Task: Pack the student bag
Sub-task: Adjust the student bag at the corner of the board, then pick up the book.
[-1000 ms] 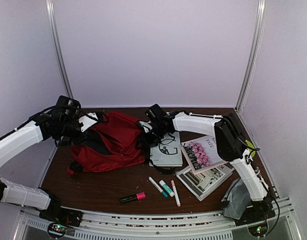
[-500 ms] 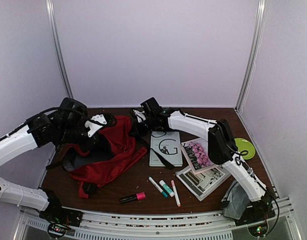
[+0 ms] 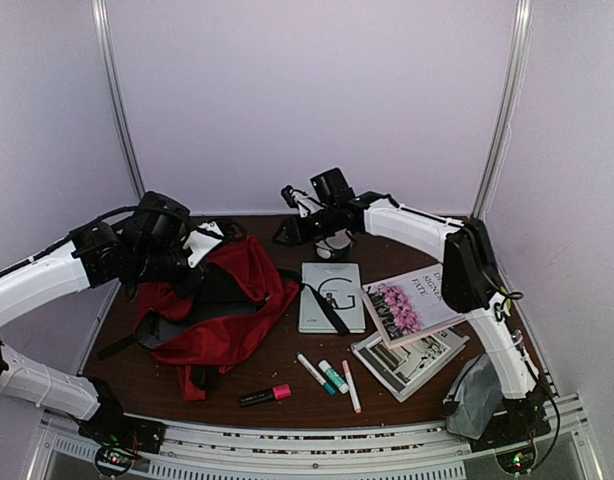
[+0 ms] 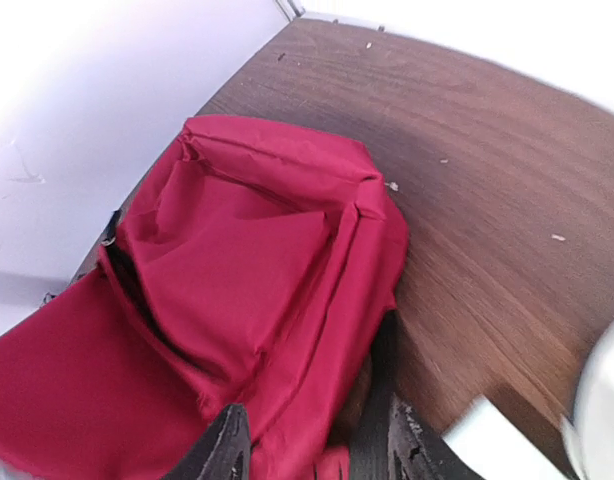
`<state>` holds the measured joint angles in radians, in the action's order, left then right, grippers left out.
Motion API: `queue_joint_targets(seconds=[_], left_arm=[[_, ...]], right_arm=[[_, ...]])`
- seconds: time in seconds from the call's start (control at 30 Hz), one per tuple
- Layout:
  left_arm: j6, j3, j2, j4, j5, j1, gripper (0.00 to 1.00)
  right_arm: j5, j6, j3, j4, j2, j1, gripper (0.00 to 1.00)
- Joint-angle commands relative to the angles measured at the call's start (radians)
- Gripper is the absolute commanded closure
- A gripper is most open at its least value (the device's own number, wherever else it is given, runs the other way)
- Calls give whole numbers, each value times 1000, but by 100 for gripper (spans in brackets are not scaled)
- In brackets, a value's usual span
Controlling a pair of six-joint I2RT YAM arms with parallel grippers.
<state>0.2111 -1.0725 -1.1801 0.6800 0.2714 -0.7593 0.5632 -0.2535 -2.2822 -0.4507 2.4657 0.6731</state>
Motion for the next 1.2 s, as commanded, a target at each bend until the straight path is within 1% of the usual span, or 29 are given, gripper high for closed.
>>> queue_joint_targets(seconds=[0.0, 0.07, 0.1, 0.13, 0.23, 0.3, 0.33, 0.4, 0.47, 0.57, 0.6, 0.7, 0.77, 0.83, 0.9, 0.97, 1.03, 1.17], left_arm=[[23, 13, -19, -29, -61, -5, 100], [34, 12, -20, -9, -95, -5, 99], [34, 10, -17, -4, -104, -5, 95], [33, 5, -12, 1, -113, -5, 87], [-7, -32, 3, 19, -133, -5, 57], [-42, -93, 1, 35, -176, -5, 39], [-63, -120, -3, 43, -205, -5, 33], [-121, -178, -20, 38, -270, -5, 27], [-200, -233, -56, 7, -314, -5, 25], [-283, -321, -147, -34, -362, -5, 27], [-317, -339, -176, -63, -371, -6, 27], [-424, -344, -270, -203, -393, -15, 28], [-493, -353, -330, -283, -397, -23, 30], [-577, -380, -390, -342, -438, -25, 34], [-626, -425, -454, -352, -469, -35, 36], [-656, -453, -512, -383, -469, -56, 36], [-664, -484, -570, -409, -491, -84, 36], [-688, -589, -713, -371, -510, -136, 36]], right_arm=[[18, 95, 261, 62, -356, -59, 51], [18, 132, 389, 55, -482, -93, 49], [16, 152, 444, 41, -541, -116, 49], [18, 171, 515, 22, -594, -139, 48], [30, 223, 649, -52, -735, -238, 46], [37, 262, 736, -102, -812, -319, 44], [42, 288, 774, -127, -847, -362, 44], [28, 336, 852, -178, -909, -442, 42], [16, 371, 928, -216, -954, -519, 41], [31, 394, 1013, -264, -1001, -627, 40], [51, 400, 1036, -281, -1011, -669, 40], [78, 458, 1069, -350, -1031, -744, 39], [88, 534, 1064, -421, -1030, -775, 39], [77, 637, 1055, -507, -1021, -794, 39], [58, 709, 1058, -574, -1006, -812, 39], [43, 746, 1063, -605, -987, -830, 39], [59, 766, 1060, -632, -953, -845, 39], [79, 813, 1043, -667, -879, -855, 37]])
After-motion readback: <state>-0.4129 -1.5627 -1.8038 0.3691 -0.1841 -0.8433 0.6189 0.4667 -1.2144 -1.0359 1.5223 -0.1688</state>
